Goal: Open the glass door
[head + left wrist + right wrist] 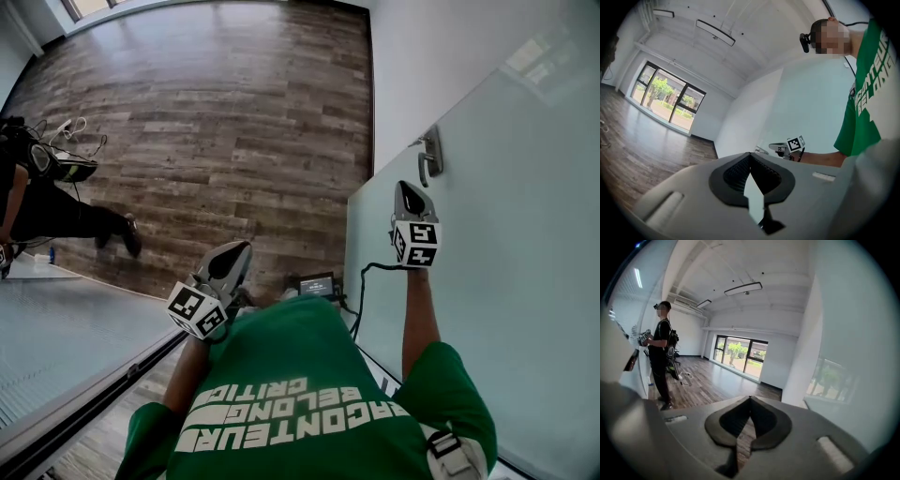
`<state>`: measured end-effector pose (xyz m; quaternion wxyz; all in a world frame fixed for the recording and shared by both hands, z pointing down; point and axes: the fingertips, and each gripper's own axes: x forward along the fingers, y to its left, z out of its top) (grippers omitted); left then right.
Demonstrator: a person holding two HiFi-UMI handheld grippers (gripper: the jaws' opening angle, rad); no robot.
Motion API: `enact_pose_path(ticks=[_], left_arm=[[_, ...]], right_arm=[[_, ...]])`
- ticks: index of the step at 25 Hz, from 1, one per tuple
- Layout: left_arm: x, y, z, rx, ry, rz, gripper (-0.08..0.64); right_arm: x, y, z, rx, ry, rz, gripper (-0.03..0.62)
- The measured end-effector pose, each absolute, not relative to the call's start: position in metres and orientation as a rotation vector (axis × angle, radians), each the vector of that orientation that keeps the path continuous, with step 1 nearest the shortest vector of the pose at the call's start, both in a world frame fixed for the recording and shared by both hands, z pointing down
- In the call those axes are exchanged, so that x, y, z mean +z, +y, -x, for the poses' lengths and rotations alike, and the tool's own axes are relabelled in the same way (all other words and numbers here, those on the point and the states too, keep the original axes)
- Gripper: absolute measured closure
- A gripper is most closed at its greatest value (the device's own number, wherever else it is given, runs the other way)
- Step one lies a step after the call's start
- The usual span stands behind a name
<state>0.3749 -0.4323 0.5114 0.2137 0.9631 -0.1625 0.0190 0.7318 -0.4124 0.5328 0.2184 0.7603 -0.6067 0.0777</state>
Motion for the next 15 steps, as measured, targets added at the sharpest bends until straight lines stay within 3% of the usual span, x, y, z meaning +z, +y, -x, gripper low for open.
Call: enact_pose_path(ticks=[15], left_arm=[[0.523,-0.456,-0.328,0.000,-0.595,-2.641,0.543]], right_arm=[[0.501,-0.448,-0.532,0.151,-2.283,-1.754,0.598]])
